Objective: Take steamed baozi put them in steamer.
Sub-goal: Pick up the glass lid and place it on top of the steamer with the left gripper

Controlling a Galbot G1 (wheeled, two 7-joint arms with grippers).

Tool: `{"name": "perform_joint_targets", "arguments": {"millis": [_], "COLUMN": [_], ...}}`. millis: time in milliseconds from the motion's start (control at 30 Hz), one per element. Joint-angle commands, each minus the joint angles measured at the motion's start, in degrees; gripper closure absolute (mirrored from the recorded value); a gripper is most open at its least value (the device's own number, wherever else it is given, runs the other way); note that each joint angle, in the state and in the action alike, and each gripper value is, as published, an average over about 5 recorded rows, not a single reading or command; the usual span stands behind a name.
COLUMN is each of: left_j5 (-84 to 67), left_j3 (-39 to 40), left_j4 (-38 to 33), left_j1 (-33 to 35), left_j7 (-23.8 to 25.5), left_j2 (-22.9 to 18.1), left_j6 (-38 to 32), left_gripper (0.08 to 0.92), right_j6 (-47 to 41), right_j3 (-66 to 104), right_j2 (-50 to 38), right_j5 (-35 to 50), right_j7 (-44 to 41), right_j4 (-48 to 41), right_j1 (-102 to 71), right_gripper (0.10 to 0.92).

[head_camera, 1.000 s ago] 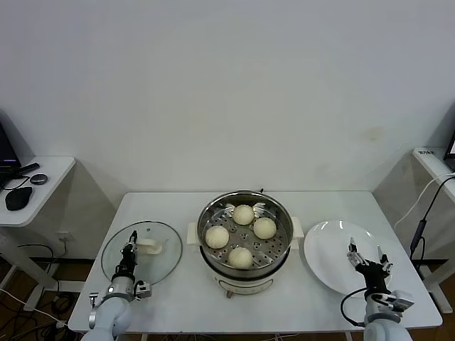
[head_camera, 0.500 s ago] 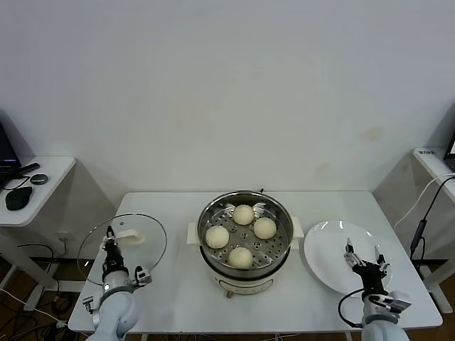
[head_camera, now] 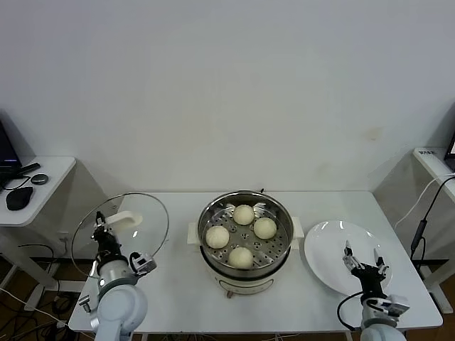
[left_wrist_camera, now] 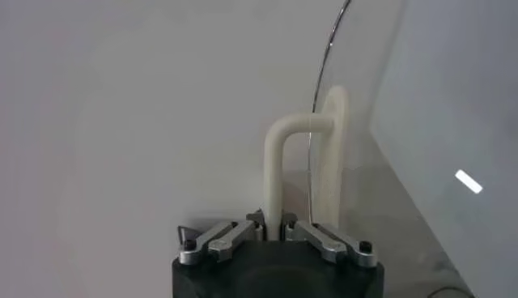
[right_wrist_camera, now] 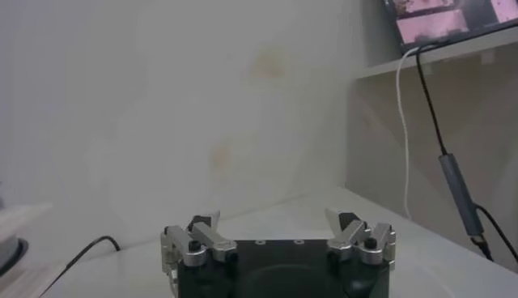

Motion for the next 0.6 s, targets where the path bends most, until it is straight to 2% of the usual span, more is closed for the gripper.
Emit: {"name": "perform_joint_targets", "arguments": {"millis": [33,200,433,600], "left_j5": [7.4,8.8,2.3,-1.0], "left_j3": [11.3,18.0,28.1,33.5], "left_j4": [-10.9,-6.1,-4.0,-0.3], "left_j1": [-0.2,-3.3,-9.1,-13.4], "left_j7": [7.1,7.4,10.5,10.1], "left_j2": [-5.9,-7.4,-7.9,-9.0], "left_j6": [2.2,2.1,2.8,2.8], "left_gripper": [0.825,0.825,0.825,0.825], "right_j6": [0.2,0.4,0.5,0.6], "right_j3": [-0.1,0.3,1.2,1.8], "right_j2": [0.9,1.4,2.8,3.7], "right_j5": [-2.9,-3.4,-4.2,-4.9], "right_j7": [0.1,0.2,0.3,0.3], "right_j4": [1.1,1.5,1.2,0.9], "right_j1": [-1.4,-2.1,-2.1,-2.4], "right_gripper": [0.203,0.203,0.203,0.203]}}
